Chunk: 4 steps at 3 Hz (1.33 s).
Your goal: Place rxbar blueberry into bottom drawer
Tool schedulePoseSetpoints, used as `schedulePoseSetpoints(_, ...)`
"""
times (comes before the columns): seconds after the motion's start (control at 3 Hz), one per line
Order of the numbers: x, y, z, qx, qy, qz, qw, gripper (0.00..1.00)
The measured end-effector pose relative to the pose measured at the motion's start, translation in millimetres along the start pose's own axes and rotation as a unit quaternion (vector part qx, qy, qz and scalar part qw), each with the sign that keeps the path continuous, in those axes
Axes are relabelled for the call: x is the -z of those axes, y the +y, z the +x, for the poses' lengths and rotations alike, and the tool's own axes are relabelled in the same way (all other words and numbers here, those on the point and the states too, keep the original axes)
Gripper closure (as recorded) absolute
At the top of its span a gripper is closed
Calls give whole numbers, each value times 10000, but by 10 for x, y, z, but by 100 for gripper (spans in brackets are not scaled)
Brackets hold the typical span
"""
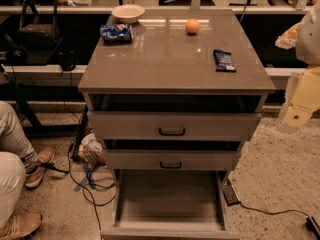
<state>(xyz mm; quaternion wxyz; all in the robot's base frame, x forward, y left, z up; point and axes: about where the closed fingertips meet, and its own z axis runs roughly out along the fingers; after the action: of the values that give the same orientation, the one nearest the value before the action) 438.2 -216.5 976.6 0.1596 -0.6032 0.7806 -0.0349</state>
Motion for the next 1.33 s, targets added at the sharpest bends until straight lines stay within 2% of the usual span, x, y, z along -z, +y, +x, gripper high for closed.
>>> schedulePoseSetpoints(0.33,0,0,0,0,0,0,10000,0)
schedulePoseSetpoints(0.67,-98,-168,10,-331,-253,140,9990,0)
schedulePoseSetpoints(1.0,-484,-636,150,-1419,-1078,303,9835,0)
schedulePoseSetpoints(1.33,-850,-1083,149,-2288,-1896,465,9537,0)
